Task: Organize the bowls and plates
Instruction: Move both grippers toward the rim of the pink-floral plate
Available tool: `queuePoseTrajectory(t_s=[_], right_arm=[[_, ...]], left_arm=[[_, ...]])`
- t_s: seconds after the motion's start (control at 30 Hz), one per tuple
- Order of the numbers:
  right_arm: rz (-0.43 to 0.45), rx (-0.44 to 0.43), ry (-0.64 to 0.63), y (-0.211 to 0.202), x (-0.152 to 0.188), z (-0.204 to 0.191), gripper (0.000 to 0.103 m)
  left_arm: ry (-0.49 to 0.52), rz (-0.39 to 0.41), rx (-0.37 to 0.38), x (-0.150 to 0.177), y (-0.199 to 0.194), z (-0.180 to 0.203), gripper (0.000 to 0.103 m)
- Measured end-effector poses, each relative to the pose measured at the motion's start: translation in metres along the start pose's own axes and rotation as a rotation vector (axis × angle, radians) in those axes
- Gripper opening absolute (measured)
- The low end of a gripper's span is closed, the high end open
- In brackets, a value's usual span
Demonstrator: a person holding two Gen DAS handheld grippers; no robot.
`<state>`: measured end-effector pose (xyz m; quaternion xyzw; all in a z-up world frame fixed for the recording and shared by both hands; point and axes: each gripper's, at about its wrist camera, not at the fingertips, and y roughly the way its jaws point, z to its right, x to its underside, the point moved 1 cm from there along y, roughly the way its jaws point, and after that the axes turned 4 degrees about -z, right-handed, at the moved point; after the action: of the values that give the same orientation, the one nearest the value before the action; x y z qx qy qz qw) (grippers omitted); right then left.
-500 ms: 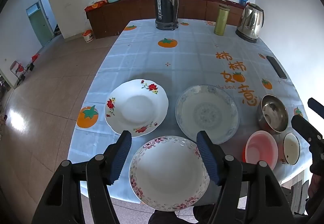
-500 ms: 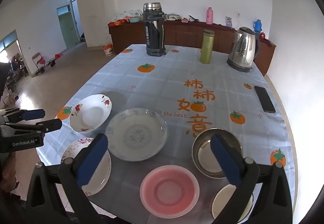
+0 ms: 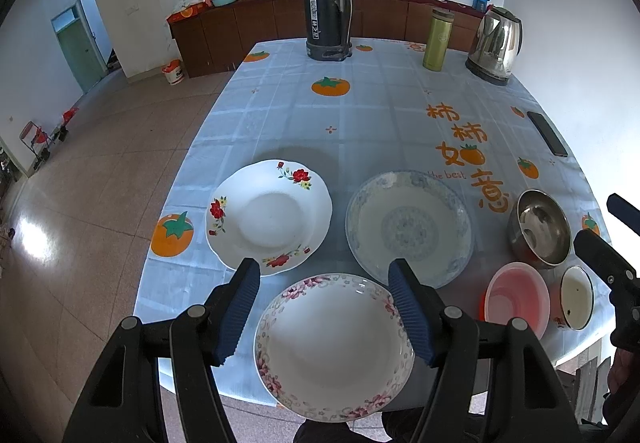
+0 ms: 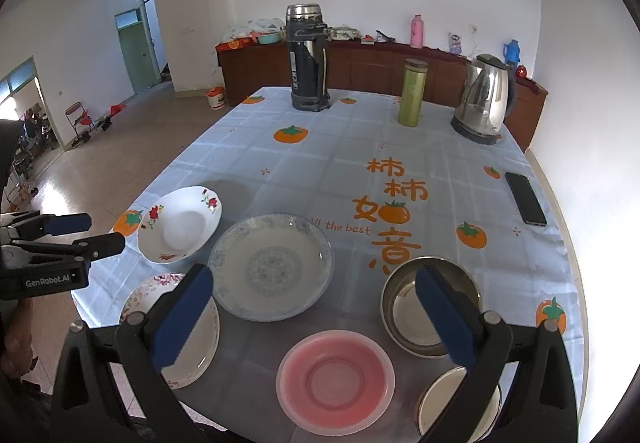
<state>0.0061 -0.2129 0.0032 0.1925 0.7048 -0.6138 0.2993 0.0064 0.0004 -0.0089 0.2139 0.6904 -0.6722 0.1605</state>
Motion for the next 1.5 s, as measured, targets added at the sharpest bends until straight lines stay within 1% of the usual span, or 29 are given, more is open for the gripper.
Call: queuePoseTrajectory(t_s=[0.13,0.27,0.33,0.47,0.53,0.7,0.8,0.93,0.97,1.03,1.07,1.1,1.2,1.27,1.33,1.4,1.5], right_arm=[[0.000,-0.003,-0.001,0.001,-0.002,0.000,0.103],[-0.001,-0.003,-0.001,0.001,-0.001,0.000,0.102],[-0.001,-0.002,-0.003,0.002,-0.002,0.000,0.102],[-0.009,-0.005,-0.008,0.005,-0.004,0.000,0.101],[-0.018,-0.009,-0.009,0.008,-0.004,0.000,0.098],[-0.043,-0.022,-0.020,0.016,-0.003,-0.004,0.096],[-0.064,-0.037,-0.028,0.022,-0.001,-0.008,0.093],[-0.104,-0.062,-0.044,0.033,0.003,-0.016,0.090],[-0.110,-0.066,-0.048,0.035,0.004,-0.018,0.089],[-0.127,-0.076,-0.058,0.040,0.007,-0.023,0.088],[-0.138,-0.082,-0.063,0.043,0.008,-0.027,0.088],[-0.147,-0.087,-0.068,0.045,0.009,-0.030,0.087],[-0.190,-0.113,-0.085,0.056,0.013,-0.039,0.079],[-0.223,-0.132,-0.098,0.064,0.018,-0.047,0.074],[-0.261,-0.147,-0.115,0.073,0.024,-0.055,0.071],[-0.295,-0.159,-0.134,0.081,0.029,-0.063,0.070],[-0.324,-0.165,-0.151,0.090,0.035,-0.073,0.070]], left_arm=[[-0.001,0.009,-0.002,0.000,0.000,0.000,0.069],[-0.001,-0.001,0.000,-0.002,0.005,0.002,0.069],[-0.001,0.012,-0.002,-0.002,0.004,0.002,0.069],[-0.003,0.005,-0.002,-0.007,0.011,0.005,0.069],[-0.006,-0.004,-0.001,-0.006,0.014,0.005,0.069],[-0.008,-0.010,-0.013,-0.002,0.018,0.001,0.069],[-0.016,-0.035,-0.022,0.001,0.023,-0.005,0.069],[-0.032,-0.093,-0.022,0.009,0.032,-0.013,0.069],[-0.040,-0.116,-0.012,0.011,0.034,-0.015,0.069],[-0.058,-0.131,0.010,0.015,0.039,-0.019,0.069],[-0.074,-0.140,0.036,0.017,0.043,-0.020,0.069],[-0.082,-0.149,0.048,0.019,0.046,-0.021,0.069],[-0.098,-0.199,0.070,0.027,0.058,-0.025,0.069],[-0.110,-0.215,0.082,0.031,0.067,-0.028,0.069],[-0.109,-0.248,0.061,0.038,0.075,-0.034,0.069],[-0.117,-0.268,0.065,0.043,0.082,-0.038,0.069],[-0.124,-0.294,0.060,0.050,0.090,-0.043,0.069]])
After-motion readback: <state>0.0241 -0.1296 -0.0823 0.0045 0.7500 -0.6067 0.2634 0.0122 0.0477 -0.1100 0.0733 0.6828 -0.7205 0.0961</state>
